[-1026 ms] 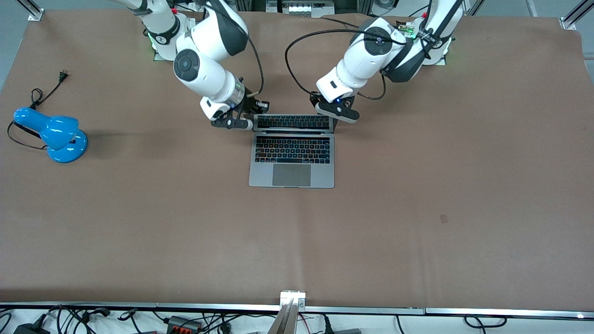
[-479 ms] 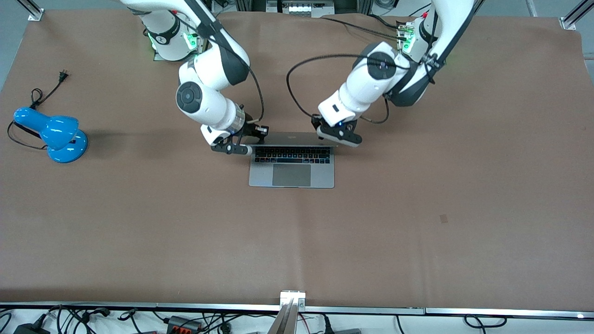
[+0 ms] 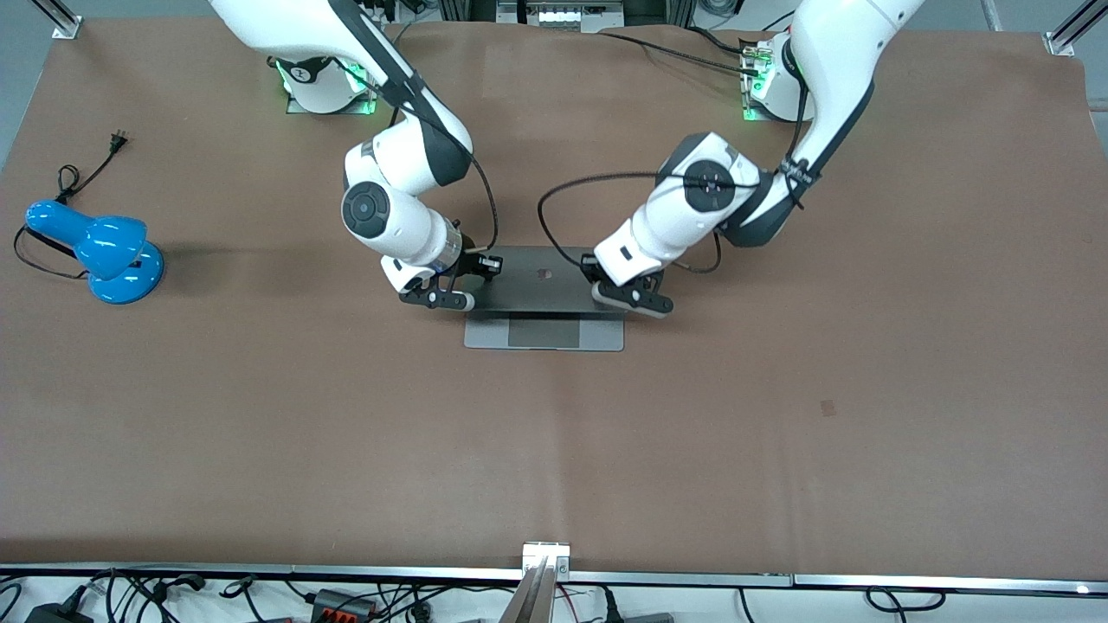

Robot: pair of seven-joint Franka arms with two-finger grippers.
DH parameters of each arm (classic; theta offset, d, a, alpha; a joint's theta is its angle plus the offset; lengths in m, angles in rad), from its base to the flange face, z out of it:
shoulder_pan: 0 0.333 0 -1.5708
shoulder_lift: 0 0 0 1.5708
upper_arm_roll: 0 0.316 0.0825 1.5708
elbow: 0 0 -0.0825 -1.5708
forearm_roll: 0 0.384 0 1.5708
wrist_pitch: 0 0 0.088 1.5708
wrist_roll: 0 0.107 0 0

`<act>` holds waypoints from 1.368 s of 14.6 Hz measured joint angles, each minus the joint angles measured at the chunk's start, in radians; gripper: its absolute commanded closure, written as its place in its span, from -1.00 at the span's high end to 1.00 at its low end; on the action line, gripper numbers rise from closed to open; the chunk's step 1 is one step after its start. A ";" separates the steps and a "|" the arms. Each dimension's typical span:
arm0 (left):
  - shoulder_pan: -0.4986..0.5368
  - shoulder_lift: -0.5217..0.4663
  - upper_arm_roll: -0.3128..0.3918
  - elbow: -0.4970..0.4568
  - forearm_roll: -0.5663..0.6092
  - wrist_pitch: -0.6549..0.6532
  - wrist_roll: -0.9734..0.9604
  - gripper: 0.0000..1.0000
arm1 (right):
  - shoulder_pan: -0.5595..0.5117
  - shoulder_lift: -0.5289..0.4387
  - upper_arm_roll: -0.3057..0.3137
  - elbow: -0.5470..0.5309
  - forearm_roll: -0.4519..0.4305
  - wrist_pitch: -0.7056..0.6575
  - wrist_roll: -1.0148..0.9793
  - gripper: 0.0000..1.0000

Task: Close laptop with both arms from behind
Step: 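Push the laptop screen down with both grippers onto the keyboard, then lift both grippers off the closed laptop and draw them back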

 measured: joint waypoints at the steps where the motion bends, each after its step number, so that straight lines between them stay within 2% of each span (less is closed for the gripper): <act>1: 0.000 0.027 0.004 0.022 0.002 0.000 0.000 -0.98 | 0.000 0.017 0.000 0.005 -0.007 0.016 -0.001 -1.00; 5: -0.002 0.127 0.014 0.092 0.007 0.001 0.001 -0.98 | 0.000 0.088 -0.001 0.038 -0.039 0.061 -0.001 -1.00; 11: -0.045 0.201 0.065 0.104 0.009 0.063 0.001 -0.98 | 0.000 0.146 0.000 0.064 -0.062 0.130 -0.001 -1.00; 20: -0.046 0.208 0.068 0.113 0.017 0.067 0.001 -0.98 | -0.006 0.156 -0.019 0.101 -0.077 0.155 -0.003 -1.00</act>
